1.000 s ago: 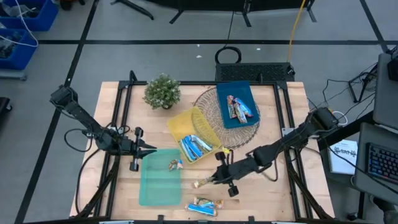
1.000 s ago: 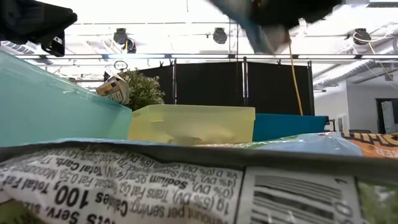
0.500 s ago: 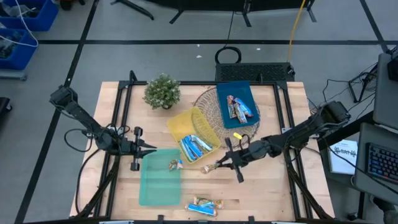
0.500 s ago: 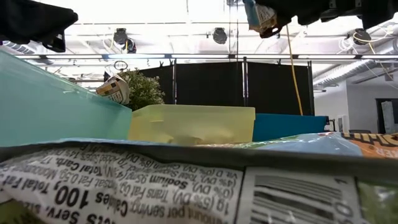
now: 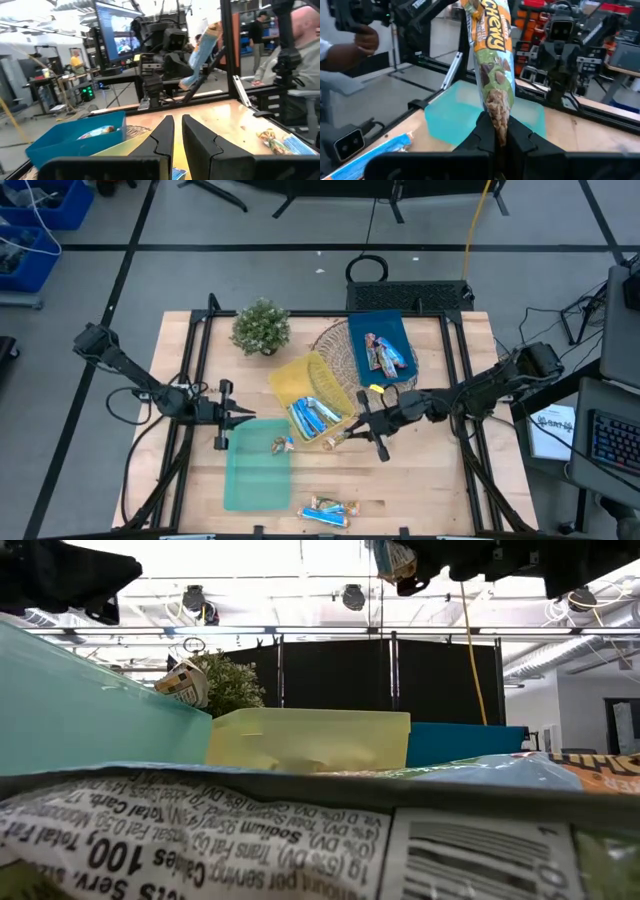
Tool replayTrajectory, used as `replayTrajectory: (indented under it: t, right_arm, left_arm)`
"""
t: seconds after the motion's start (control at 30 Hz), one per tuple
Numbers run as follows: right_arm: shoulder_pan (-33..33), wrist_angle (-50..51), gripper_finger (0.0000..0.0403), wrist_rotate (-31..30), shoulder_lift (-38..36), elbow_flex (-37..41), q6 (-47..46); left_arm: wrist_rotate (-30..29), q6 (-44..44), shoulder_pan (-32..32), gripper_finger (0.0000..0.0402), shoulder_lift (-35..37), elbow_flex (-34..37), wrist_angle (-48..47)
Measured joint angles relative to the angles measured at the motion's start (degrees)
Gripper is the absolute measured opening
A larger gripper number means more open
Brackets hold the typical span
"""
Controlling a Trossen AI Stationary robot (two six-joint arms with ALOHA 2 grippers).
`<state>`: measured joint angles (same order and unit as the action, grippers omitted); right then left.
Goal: Pick and place Granola Bars by type
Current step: Put the yellow granola bar into the green bin
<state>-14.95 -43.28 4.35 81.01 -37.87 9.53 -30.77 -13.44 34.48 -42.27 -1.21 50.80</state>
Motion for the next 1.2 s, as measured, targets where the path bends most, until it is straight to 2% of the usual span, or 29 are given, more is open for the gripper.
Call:
replayTrajectory:
  t: [0.2, 0.37, 0.57, 0.63, 0.7, 0.77, 0.83, 0.97, 1.2]
  right_arm:
    - [3.1, -2.9, 0.0005, 4.3, 0.3, 0.0, 0.3]
    - [5.3, -8.9, 0.0005, 9.3, 2.8, 0.0, -0.9]
    - [6.3, -11.8, 0.0005, 9.7, 5.2, 0.0, -2.5]
    - [6.3, -12.2, 0.0005, 10.9, 5.2, 0.0, -2.9]
    - [6.2, -12.3, 0.0005, 11.0, 5.2, 0.0, -2.9]
    - [5.9, -12.3, 0.0005, 11.0, 5.2, 0.0, -2.8]
    - [5.9, -12.3, 0.0005, 11.0, 5.2, 0.0, -2.9]
    - [5.8, -12.2, 0.0005, 11.0, 5.2, 0.0, -2.9]
    - [5.8, -12.2, 0.0005, 11.0, 5.2, 0.0, -2.9]
  left_arm:
    - [5.4, -1.6, -5.1, 0.0067, -7.2, -5.4, -0.1]
    - [8.5, -5.7, -8.1, 0.0129, -15.4, -13.7, 0.1]
    - [11.9, -7.3, -11.7, 0.0197, -26.7, -21.3, -0.1]
    - [15.0, -7.3, -12.8, 0.0213, -30.2, -23.5, 0.5]
    - [20.6, -7.2, -13.8, 0.0225, -33.6, -25.5, 3.4]
    - [26.1, -7.6, -14.5, 0.0233, -36.5, -27.6, 7.4]
    - [29.1, -8.9, -14.7, 0.0236, -38.5, -29.0, 10.2]
    - [31.8, -9.8, -16.2, 0.0231, -40.9, -31.7, 11.0]
    - [37.4, -3.0, -21.5, 0.0219, -44.8, -35.8, 11.0]
